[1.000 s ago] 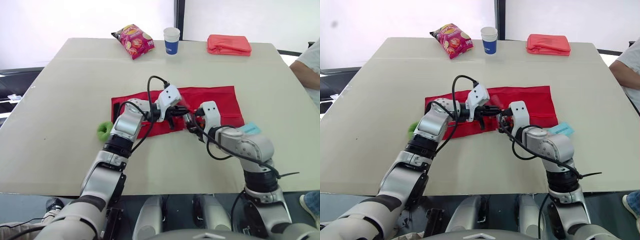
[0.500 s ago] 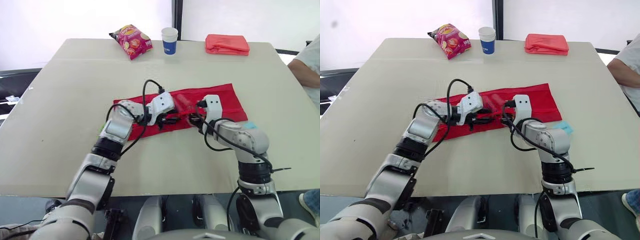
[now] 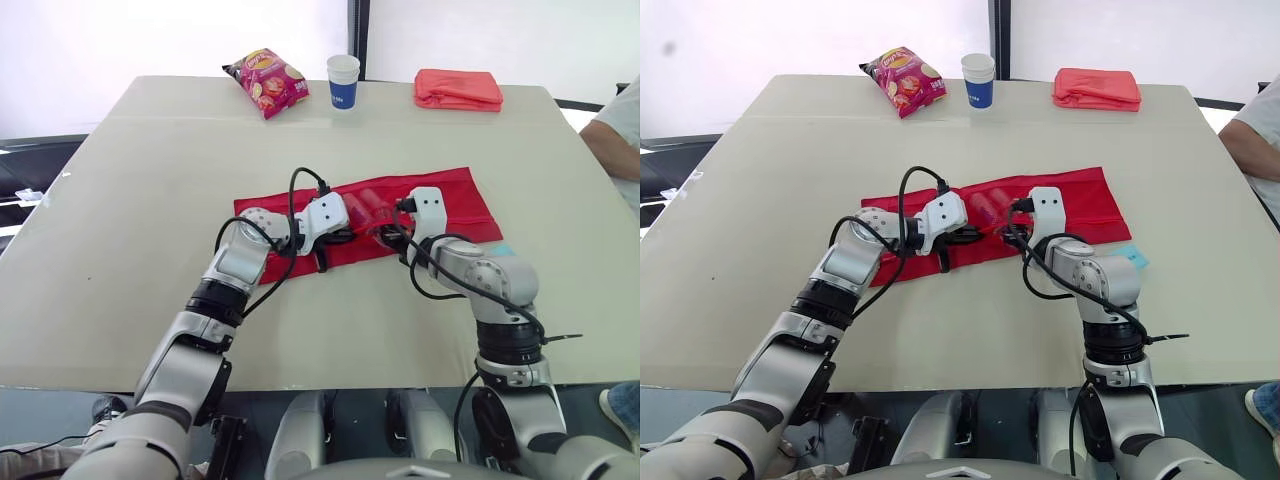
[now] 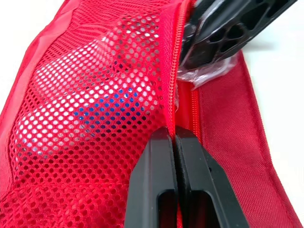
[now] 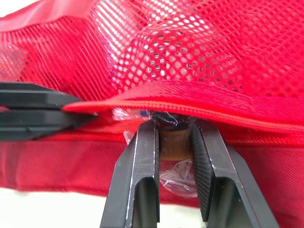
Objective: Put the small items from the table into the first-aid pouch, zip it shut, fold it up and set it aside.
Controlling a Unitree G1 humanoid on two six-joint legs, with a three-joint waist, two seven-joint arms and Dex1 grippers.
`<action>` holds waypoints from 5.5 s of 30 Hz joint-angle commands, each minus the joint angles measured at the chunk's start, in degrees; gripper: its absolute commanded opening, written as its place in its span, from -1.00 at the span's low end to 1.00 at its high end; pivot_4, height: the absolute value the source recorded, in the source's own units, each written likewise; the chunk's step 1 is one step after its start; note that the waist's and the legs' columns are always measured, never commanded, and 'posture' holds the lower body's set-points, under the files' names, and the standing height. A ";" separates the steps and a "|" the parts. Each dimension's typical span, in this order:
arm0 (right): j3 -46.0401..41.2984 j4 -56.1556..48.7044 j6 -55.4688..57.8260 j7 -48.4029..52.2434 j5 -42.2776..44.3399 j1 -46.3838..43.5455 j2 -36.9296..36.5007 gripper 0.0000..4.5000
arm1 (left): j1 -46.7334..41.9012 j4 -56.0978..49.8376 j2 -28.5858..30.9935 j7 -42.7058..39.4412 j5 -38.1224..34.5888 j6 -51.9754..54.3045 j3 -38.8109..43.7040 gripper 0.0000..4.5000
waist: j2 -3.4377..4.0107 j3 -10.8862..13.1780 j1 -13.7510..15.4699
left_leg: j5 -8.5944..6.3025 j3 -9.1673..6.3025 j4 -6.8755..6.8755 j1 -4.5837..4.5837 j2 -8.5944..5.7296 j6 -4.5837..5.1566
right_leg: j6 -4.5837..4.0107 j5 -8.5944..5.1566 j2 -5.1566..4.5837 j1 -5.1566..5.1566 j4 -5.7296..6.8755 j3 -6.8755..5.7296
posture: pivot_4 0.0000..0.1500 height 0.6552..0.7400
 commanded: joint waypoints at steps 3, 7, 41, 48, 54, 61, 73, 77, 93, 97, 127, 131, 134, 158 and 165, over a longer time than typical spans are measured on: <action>-5.32 -7.98 2.62 -3.46 0.33 1.22 2.61 -0.83 | 0.00 -2.51 -0.75 -1.34 -1.67 1.14 -0.06 -1.00 | 0.00 0.00 0.02 | 0.00 -0.01 0.00 0.00 0.00 0.00 | 0.00 0.00 0.00 0.00 0.00 0.00 | 1.00 1.00; -4.29 -5.04 1.55 -3.81 -1.40 0.96 2.86 -0.83 | 1.47 -5.49 -1.04 -4.35 -3.40 1.11 -0.95 -1.00 | 0.00 0.00 -0.04 | 0.00 0.00 0.00 0.01 0.01 0.00 | 0.00 0.00 -0.01 0.00 0.00 -0.01 | 1.00 1.00; 7.43 -30.44 -11.03 23.01 1.98 18.90 -29.83 -0.83 | -2.21 2.29 -0.34 -8.41 -4.50 -1.54 0.21 -1.00 | 0.01 0.00 0.08 | -0.01 -0.03 -0.02 0.00 0.03 0.01 | -0.06 -0.23 0.01 0.02 -0.13 -0.02 | 1.00 1.00; 16.42 -14.96 -25.17 24.58 -6.64 14.10 -27.41 -0.97 | -2.44 1.89 -0.34 -9.56 -4.63 -1.17 0.17 -1.00 | 0.00 0.00 0.04 | -0.01 -0.02 -0.02 0.02 0.03 0.01 | -0.04 -0.25 0.05 0.02 -0.13 -0.02 | 1.00 1.00; 18.44 -3.96 -32.68 24.35 -11.67 9.08 -23.01 -0.97 | -2.05 0.65 -0.34 -9.86 -4.70 -0.69 -0.24 -1.00 | 0.00 0.00 0.10 | -0.01 0.00 -0.01 0.00 0.01 0.01 | -0.03 -0.22 0.05 0.02 -0.13 -0.01 | 1.00 1.00; 18.28 4.63 -40.05 23.39 -17.12 6.28 -19.81 -0.97 | -0.85 -1.26 -0.21 -9.94 -4.52 -0.12 -0.77 -1.00 | 0.00 0.00 0.11 | 0.00 0.00 -0.01 0.00 0.01 0.01 | 0.04 -0.13 0.04 0.02 -0.12 -0.01 | 1.00 1.00; 16.33 -11.04 -28.51 30.35 -10.70 15.17 -26.04 -0.97 | -1.10 -0.90 -0.06 -9.34 -4.38 0.06 -0.47 -1.00 | 0.01 0.01 0.10 | 0.00 0.01 0.01 0.05 0.03 0.01 | -0.07 -0.22 0.04 0.04 -0.10 -0.01 | 1.00 1.00; 16.01 -7.47 -28.42 26.83 -13.19 13.61 -23.75 -0.97 | -1.14 -0.77 -0.03 -9.50 -4.41 -0.02 -0.46 -1.00 | 0.01 0.01 0.16 | 0.00 0.01 0.01 0.04 0.02 0.00 | -0.10 -0.20 0.04 0.02 -0.06 -0.01 | 1.00 1.00; 13.39 13.23 -41.88 20.39 -19.65 3.60 -17.11 -0.97 | -0.86 -0.23 0.36 -10.02 -3.32 -2.04 -1.67 -1.00 | 0.01 0.01 0.02 | 0.00 0.05 0.02 0.05 0.01 0.00 | -0.02 -0.06 0.05 0.02 -0.03 0.01 | 1.00 1.00; 12.74 6.91 -40.58 25.25 -16.64 6.88 -19.48 -0.97 | -1.23 1.09 0.68 -9.71 -2.78 -3.37 -1.74 -1.00 | 0.02 0.01 0.14 | 0.00 0.05 0.02 0.02 0.00 0.00 | 0.01 -0.02 0.04 0.02 -0.04 0.02 | 1.00 1.00; -28.46 -38.41 -30.20 45.58 19.36 43.10 -47.59 1.00 | -6.82 5.27 7.28 -15.80 -12.13 0.17 9.34 0.29 | -0.12 0.01 0.77 | -0.03 -0.08 0.05 0.00 0.04 0.02 | -0.07 -0.26 -0.05 0.11 -0.12 -0.06 | 1.00 1.00; -30.74 -38.20 -30.41 45.51 20.22 44.64 -48.08 1.00 | -4.21 -3.57 2.29 -8.47 -9.71 6.39 6.46 0.29 | -0.13 0.00 1.70 | -0.03 -0.10 0.11 0.00 -0.03 0.03 | -0.06 -0.26 -0.07 0.19 -0.16 -0.05 | 1.00 1.00; -33.35 -38.51 -30.16 45.32 20.80 45.93 -48.66 1.00 | -6.24 -0.11 -2.94 -2.33 -5.09 4.17 2.36 0.29 | -0.13 0.00 1.70 | -0.03 -0.10 0.14 0.05 -0.03 0.03 | -0.04 -0.27 0.00 0.19 -0.14 -0.04 | 1.00 1.00; -34.48 -41.26 -30.25 41.21 21.32 51.49 -48.80 1.00 | -19.33 29.43 -12.90 0.78 5.93 -12.03 -4.98 0.29 | -0.14 -0.01 1.72 | -0.03 -0.14 0.11 0.00 -0.02 0.04 | -0.03 -0.28 0.05 0.19 -0.24 -0.03 | 1.00 1.00; -34.79 -40.87 -29.82 40.63 21.98 50.83 -49.12 1.00 | -20.58 31.64 -14.24 0.61 5.11 -12.10 -3.40 -0.51 | -0.14 -0.01 1.68 | -0.04 -0.13 0.11 -0.01 -0.03 0.04 | -0.03 -0.28 0.05 0.19 -0.24 -0.02 | 1.00 1.00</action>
